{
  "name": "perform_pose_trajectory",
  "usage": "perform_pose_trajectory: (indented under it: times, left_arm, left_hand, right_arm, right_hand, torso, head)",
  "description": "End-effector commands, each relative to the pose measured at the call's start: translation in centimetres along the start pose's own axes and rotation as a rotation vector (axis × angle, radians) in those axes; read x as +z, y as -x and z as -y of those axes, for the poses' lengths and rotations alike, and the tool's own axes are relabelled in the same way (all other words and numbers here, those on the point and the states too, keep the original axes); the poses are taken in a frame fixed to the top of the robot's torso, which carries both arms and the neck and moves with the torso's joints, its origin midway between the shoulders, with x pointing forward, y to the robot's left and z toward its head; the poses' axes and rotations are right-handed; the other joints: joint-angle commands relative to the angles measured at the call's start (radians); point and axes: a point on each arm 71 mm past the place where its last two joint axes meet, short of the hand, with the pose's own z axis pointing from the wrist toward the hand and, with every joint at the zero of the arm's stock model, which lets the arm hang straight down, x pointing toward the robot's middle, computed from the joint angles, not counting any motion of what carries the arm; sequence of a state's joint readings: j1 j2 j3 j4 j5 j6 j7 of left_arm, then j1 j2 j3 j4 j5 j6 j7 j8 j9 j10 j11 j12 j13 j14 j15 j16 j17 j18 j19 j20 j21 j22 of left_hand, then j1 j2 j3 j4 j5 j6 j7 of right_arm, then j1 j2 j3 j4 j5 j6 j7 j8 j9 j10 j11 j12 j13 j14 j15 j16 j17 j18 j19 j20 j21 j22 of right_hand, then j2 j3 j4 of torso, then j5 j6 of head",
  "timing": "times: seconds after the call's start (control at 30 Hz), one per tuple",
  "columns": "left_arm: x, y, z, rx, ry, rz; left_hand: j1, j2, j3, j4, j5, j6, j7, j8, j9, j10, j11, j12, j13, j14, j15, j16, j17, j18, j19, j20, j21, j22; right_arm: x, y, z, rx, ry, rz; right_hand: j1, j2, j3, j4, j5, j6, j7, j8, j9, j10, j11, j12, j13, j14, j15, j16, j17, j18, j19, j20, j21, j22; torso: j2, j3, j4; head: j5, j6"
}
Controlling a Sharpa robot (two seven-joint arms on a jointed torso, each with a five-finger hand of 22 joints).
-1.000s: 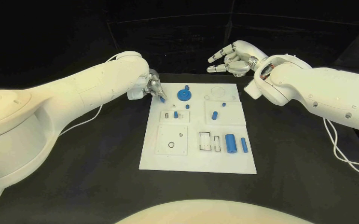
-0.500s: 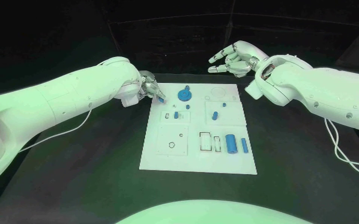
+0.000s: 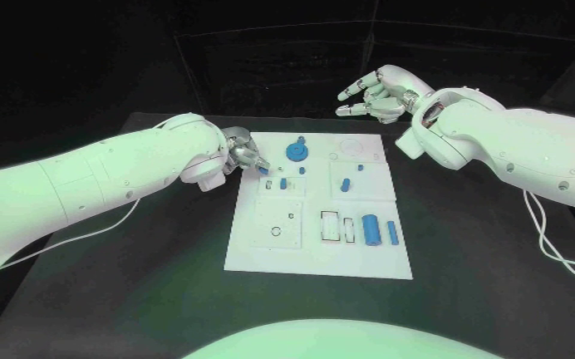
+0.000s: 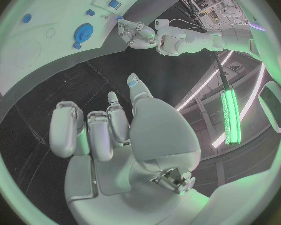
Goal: Assemble the parts on the task board
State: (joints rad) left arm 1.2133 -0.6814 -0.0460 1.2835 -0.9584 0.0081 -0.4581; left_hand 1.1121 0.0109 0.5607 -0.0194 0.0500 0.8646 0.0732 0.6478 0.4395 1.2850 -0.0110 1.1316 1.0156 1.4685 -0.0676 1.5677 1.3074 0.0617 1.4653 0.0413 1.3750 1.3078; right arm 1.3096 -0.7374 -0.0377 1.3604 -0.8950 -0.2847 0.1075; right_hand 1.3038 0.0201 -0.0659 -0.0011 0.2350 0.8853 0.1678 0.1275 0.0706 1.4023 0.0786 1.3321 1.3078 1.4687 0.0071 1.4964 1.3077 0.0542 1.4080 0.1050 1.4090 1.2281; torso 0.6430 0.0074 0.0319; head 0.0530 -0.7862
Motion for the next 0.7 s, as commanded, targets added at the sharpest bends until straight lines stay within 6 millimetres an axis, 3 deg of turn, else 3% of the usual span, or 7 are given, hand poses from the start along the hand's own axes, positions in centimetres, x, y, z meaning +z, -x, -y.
perform_pose_trajectory:
  times: [0.03, 0.3, 0.7]
  left_arm:
    - [-0.3, -0.1, 0.1, 0.022, -0.016, 0.061]
    - [-0.5, -0.9, 0.2, 0.091, -0.014, 0.053]
    - [-0.3, -1.9, 0.1, 0.154, 0.012, 0.004]
  left_hand:
    - [-0.004, 0.009, 0.084, -0.075, -0.001, 0.002, -0.008, 0.009, 0.002, 0.011, 0.000, 0.007, 0.003, 0.102, -0.005, 0.003, 0.263, -0.001, 0.007, -0.006, -0.001, 0.008]
    - [-0.013, 0.006, 0.090, -0.070, -0.001, 0.003, -0.009, 0.015, 0.004, 0.014, -0.001, 0.008, 0.003, 0.102, -0.005, 0.003, 0.263, -0.002, 0.008, -0.006, -0.001, 0.010]
    - [-0.018, 0.005, 0.091, -0.066, -0.002, 0.002, -0.010, 0.018, 0.005, 0.014, -0.001, 0.008, 0.003, 0.102, -0.005, 0.003, 0.263, -0.001, 0.007, -0.006, -0.002, 0.008]
  right_arm:
    - [0.0, 0.1, 0.0, -0.002, 0.004, -0.003]
    - [0.0, 0.1, 0.0, -0.003, 0.004, -0.004]
    - [0.1, 0.0, 0.0, -0.014, 0.007, -0.006]
  right_hand:
    - [-0.002, 0.009, -0.006, -0.002, 0.004, 0.001, -0.002, 0.007, -0.001, -0.005, -0.001, -0.004, 0.038, 0.065, -0.008, -0.007, 0.093, 0.017, -0.009, 0.001, -0.003, -0.001]
    - [0.000, 0.013, -0.006, -0.003, 0.004, 0.000, -0.002, 0.007, -0.002, -0.005, -0.001, -0.003, 0.038, 0.065, -0.008, -0.007, 0.093, 0.017, -0.009, 0.001, -0.003, -0.001]
    - [0.002, 0.014, -0.006, -0.004, 0.003, 0.000, -0.002, 0.008, -0.002, -0.005, -0.002, -0.004, 0.037, 0.065, -0.008, -0.007, 0.093, 0.017, -0.009, 0.001, -0.003, -0.001]
  torso:
    - [0.001, -0.0007, -0.0007]
    - [0.001, -0.0012, -0.0018]
    - [0.002, -0.0013, -0.0009]
  head:
    - [0.000, 0.000]
    - [0.009, -0.003]
    - [0.005, -0.009]
